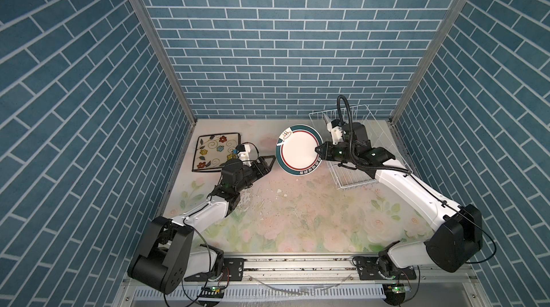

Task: Unload the plates from the dish rack
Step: Place the plate at the top-center of the table.

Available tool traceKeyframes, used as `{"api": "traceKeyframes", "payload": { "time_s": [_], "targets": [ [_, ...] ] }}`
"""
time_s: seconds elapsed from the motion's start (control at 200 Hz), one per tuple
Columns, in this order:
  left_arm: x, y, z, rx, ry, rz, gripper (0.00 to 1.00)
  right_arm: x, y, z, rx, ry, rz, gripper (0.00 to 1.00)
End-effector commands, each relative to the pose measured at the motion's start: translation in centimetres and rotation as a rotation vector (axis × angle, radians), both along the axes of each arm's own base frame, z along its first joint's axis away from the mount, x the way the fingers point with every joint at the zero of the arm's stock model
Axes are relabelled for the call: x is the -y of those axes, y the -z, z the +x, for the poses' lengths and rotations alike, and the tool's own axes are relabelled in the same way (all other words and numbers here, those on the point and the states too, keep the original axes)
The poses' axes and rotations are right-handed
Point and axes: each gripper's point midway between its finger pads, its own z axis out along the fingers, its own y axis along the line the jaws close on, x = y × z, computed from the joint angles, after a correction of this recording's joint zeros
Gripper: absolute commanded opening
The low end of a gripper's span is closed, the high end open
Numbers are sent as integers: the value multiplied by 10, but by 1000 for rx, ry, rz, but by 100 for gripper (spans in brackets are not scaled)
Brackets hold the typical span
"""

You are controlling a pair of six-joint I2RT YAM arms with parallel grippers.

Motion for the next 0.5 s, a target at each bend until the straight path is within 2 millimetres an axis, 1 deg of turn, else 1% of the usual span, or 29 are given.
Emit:
{"api": "traceKeyframes", "payload": {
  "time_s": [0.0, 0.135, 0.265, 0.345, 0.395, 0.495],
  "targets": [
    [4, -16, 4, 48, 22, -30, 74, -11, -34, -6, 34, -43, 174, 0],
    [7, -17, 4, 52, 35, -44, 67, -16, -31, -8, 15, -83, 197, 0],
    [9, -19, 4, 56, 48, -58, 57, -21, -31, -10, 7, -119, 227, 0],
    [10, -20, 4, 58, 52, -69, 53, -23, -28, -10, -2, -133, 241, 0],
    [11, -20, 4, 60, 56, -76, 48, -23, -27, -10, -8, -139, 247, 0],
    [14, -20, 5, 58, 67, -93, 42, -26, -23, -10, -19, -162, 274, 0]
  ]
}}
